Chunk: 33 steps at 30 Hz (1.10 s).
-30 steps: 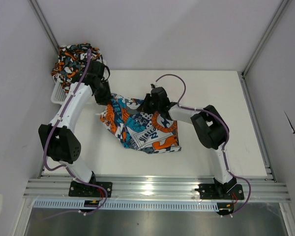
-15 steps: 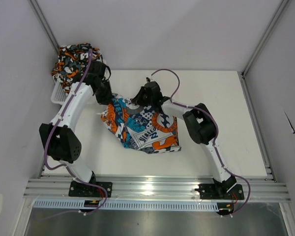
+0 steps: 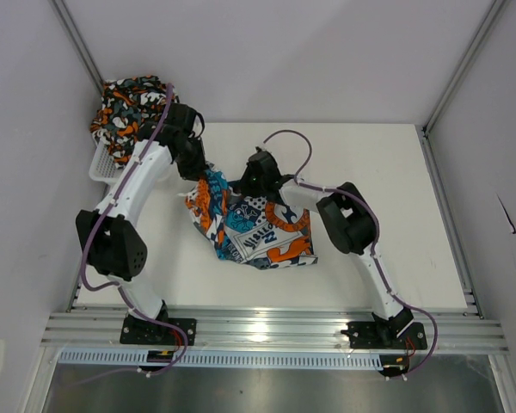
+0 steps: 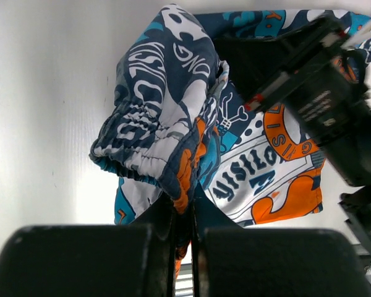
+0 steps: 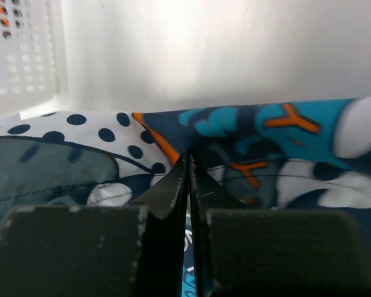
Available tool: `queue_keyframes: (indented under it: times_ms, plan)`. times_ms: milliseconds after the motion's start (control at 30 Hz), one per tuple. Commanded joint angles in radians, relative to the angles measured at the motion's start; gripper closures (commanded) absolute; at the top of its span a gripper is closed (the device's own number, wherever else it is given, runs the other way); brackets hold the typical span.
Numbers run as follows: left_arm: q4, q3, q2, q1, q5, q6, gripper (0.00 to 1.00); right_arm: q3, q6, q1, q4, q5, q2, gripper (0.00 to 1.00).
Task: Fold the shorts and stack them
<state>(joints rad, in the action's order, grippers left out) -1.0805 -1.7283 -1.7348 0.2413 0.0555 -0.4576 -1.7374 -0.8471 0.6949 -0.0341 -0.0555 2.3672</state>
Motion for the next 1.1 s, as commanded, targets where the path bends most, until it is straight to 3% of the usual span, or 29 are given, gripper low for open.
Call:
queue_keyframes:
  times_ms: [0,267,400,567,1067]
  plan:
    - [0.007,-0.04,-0.002,0.004,-0.006,-0.019,1.0,0.035,-0.013,-0.052,-0.145,-0.026,-0.124,0.96]
    - [0.007,-0.054,-0.014,0.004,-0.005,-0.023,1.0,0.133,0.02,-0.069,-0.178,-0.033,-0.282,0.92]
    - [-0.004,-0.063,-0.019,0.004,-0.005,-0.026,1.0,0.116,0.02,-0.071,-0.099,-0.116,-0.286,0.92]
    - [-0.028,-0.093,-0.008,0.001,-0.023,-0.024,1.0,0.119,0.04,-0.038,0.015,-0.103,-0.289,0.92]
    - [-0.038,-0.06,0.03,-0.013,-0.048,-0.02,1.0,0.161,0.031,0.008,0.028,-0.067,-0.247,0.92]
